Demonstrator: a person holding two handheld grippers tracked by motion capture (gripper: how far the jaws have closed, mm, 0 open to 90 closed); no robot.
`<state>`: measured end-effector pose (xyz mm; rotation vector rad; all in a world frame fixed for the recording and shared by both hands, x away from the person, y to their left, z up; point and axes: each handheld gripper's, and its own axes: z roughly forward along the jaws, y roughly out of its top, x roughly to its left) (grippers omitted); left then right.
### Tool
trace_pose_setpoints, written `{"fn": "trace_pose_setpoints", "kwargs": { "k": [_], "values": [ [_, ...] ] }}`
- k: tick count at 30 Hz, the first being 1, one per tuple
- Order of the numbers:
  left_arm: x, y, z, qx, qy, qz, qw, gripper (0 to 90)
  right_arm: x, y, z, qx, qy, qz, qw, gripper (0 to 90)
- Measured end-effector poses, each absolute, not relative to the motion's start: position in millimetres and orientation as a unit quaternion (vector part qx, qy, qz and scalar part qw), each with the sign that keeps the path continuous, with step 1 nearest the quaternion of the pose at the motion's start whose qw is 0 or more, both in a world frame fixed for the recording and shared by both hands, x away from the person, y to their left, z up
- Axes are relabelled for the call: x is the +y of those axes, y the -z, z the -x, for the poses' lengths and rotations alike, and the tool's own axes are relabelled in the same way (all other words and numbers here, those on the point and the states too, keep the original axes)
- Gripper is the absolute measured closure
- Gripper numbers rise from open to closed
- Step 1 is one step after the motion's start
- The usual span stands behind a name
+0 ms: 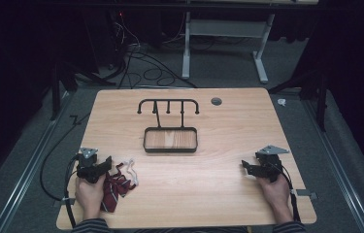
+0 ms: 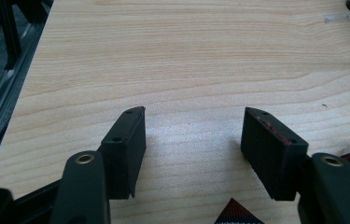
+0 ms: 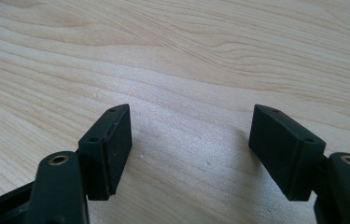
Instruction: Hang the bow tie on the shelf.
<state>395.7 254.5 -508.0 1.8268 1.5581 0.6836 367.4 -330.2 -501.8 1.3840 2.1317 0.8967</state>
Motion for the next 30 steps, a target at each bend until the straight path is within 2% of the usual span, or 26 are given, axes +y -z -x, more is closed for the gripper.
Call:
{"fn": "trace_pose_setpoints", "kwargs": {
  "k": [17, 30],
  "values": [
    [254, 508, -396, 0.594, -0.259, -0.693, 0.317, 40.6, -330, 502, -367, 0.772, -0.324, -0.5, 0.22, 30.8],
    [258, 497, -386, 0.587, -0.267, -0.693, 0.323, 44.5, -330, 502, -367, 0.771, -0.324, -0.502, 0.219, 30.8]
  ]
}}
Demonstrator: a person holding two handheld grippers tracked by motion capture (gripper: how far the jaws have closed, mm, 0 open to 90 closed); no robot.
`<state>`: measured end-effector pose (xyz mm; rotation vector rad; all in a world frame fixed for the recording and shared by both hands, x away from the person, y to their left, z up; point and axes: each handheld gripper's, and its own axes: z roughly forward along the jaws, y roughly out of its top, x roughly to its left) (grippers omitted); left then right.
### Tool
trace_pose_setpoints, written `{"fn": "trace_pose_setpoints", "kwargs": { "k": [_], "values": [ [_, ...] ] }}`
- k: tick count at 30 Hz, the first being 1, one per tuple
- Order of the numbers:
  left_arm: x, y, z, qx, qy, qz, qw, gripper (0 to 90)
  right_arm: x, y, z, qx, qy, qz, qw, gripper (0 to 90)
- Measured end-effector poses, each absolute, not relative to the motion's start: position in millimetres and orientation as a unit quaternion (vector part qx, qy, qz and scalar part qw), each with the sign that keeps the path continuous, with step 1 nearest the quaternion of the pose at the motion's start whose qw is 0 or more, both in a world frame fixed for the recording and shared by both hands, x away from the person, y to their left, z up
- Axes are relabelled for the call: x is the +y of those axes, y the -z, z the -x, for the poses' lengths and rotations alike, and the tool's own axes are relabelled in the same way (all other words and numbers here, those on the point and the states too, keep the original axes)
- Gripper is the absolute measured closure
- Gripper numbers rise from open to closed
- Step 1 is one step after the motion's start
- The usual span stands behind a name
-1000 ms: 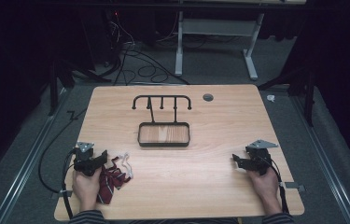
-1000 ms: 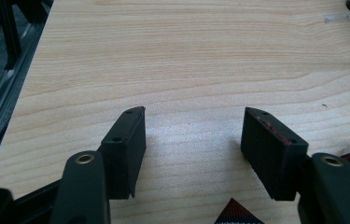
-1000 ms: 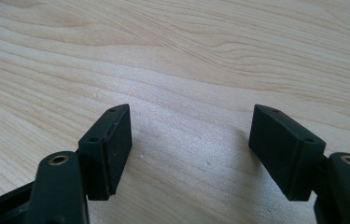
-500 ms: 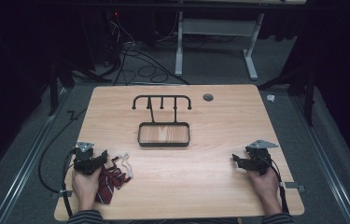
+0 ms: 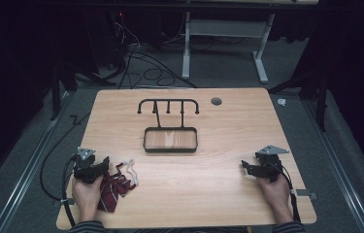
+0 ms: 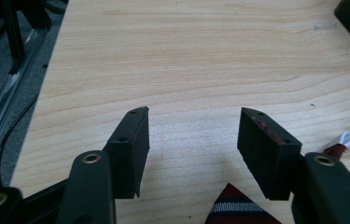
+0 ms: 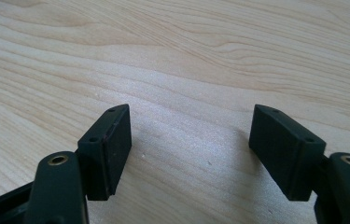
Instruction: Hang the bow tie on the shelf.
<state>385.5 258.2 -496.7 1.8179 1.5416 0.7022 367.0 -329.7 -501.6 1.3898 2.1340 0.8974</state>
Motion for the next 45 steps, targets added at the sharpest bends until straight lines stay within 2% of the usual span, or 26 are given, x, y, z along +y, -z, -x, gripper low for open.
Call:
{"fn": "trace_pose_setpoints", "kwargs": {
  "k": [22, 45],
  "values": [
    [247, 474, -357, 0.547, -0.242, -0.723, 0.346, 56.7, -330, 502, -367, 0.771, -0.324, -0.502, 0.219, 30.8],
    [222, 478, -347, 0.524, -0.205, -0.749, 0.35, 56.2, -330, 502, -367, 0.771, -0.324, -0.502, 0.219, 30.8]
  ]
}}
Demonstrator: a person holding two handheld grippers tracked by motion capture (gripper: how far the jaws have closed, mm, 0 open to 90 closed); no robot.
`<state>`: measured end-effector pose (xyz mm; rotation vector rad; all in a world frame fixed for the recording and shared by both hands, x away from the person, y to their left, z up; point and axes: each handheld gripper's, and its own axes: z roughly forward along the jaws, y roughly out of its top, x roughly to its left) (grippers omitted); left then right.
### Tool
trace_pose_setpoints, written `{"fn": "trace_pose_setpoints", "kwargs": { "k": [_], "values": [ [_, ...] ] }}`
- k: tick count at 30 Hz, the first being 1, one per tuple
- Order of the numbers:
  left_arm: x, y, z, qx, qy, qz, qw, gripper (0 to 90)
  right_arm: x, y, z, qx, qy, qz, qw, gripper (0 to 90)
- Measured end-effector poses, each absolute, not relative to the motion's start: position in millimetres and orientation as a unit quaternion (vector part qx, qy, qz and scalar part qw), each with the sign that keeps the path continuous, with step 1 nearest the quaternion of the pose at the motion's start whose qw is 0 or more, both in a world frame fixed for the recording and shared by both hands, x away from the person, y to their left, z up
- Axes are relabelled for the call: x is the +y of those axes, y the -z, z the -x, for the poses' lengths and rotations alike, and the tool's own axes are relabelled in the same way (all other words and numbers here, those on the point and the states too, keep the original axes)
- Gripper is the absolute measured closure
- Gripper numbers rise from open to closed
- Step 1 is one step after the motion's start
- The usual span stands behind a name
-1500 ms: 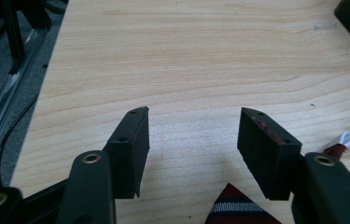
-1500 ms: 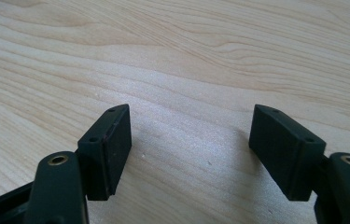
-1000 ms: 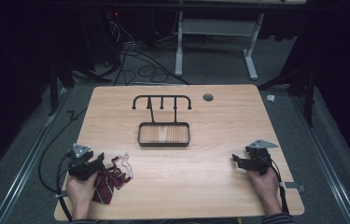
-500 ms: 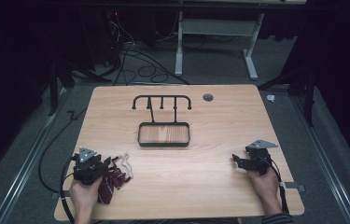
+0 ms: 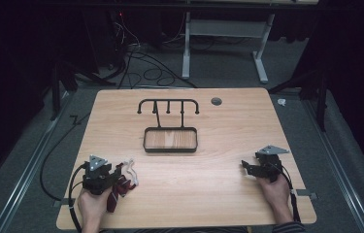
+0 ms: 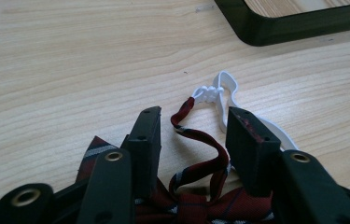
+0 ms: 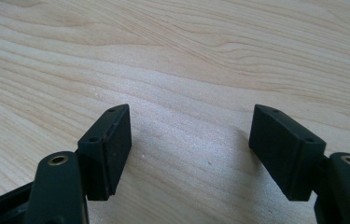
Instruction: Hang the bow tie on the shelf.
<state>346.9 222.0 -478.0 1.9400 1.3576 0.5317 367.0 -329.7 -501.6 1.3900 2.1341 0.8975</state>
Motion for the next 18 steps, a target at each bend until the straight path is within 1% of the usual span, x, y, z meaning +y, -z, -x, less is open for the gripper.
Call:
{"fn": "trace_pose_setpoints", "kwargs": {
  "k": [5, 9, 14, 15, 17, 18],
  "values": [
    [220, 482, -349, 0.526, -0.194, -0.752, 0.347, 59.8, -330, 502, -367, 0.771, -0.324, -0.502, 0.219, 30.8],
    [220, 488, -351, 0.526, -0.178, -0.758, 0.343, 70.4, -330, 502, -367, 0.771, -0.324, -0.502, 0.219, 30.8],
    [218, 491, -353, 0.521, -0.173, -0.766, 0.333, 82.7, -330, 502, -367, 0.771, -0.324, -0.502, 0.219, 30.9],
    [218, 491, -353, 0.52, -0.172, -0.768, 0.332, 82.7, -330, 502, -367, 0.771, -0.324, -0.502, 0.219, 30.8],
    [218, 491, -353, 0.518, -0.171, -0.77, 0.33, 88.1, -330, 502, -367, 0.771, -0.324, -0.502, 0.219, 30.8],
    [218, 491, -353, 0.518, -0.171, -0.77, 0.33, 89.0, -330, 502, -367, 0.771, -0.324, -0.502, 0.219, 30.8]
  ]
}}
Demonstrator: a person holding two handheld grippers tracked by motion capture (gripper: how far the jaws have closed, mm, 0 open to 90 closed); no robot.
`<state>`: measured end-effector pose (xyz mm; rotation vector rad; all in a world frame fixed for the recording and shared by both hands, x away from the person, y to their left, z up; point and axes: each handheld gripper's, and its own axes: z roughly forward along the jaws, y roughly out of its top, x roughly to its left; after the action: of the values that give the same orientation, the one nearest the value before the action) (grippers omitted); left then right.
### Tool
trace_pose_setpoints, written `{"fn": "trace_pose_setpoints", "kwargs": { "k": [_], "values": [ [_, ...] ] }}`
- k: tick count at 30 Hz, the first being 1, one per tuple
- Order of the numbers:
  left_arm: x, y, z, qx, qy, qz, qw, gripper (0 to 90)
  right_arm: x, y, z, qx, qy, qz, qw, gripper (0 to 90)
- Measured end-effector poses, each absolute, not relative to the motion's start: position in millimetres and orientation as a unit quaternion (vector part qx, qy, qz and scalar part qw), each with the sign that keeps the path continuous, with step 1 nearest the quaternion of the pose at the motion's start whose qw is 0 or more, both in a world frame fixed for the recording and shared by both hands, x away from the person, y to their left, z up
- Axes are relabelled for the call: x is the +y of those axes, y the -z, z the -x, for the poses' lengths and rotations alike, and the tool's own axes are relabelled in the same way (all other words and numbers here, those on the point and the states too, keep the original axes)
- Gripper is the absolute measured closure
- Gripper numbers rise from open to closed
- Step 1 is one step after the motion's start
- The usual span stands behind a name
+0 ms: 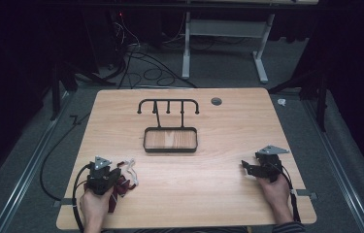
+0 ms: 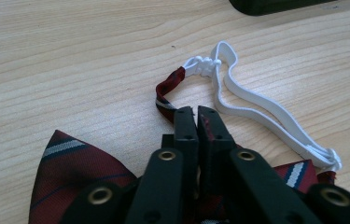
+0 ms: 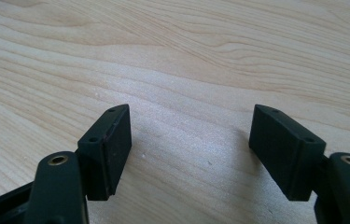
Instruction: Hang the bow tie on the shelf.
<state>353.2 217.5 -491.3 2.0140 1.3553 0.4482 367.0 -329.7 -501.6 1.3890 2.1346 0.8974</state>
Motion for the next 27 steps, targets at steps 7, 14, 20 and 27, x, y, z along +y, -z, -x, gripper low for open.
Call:
{"fn": "trace_pose_setpoints", "kwargs": {
  "k": [7, 14, 20, 27],
  "values": [
    [215, 485, -352, 0.508, -0.181, -0.774, 0.332, 90.0, -330, 502, -367, 0.771, -0.324, -0.502, 0.219, 30.8],
    [211, 474, -349, 0.497, -0.193, -0.775, 0.339, 90.0, -330, 502, -367, 0.772, -0.325, -0.502, 0.218, 30.8],
    [205, 461, -344, 0.483, -0.212, -0.777, 0.345, 90.0, -330, 502, -367, 0.772, -0.325, -0.501, 0.218, 30.7],
    [200, 444, -340, 0.467, -0.221, -0.776, 0.362, 90.0, -330, 502, -367, 0.772, -0.324, -0.501, 0.218, 30.7]
  ]
}}
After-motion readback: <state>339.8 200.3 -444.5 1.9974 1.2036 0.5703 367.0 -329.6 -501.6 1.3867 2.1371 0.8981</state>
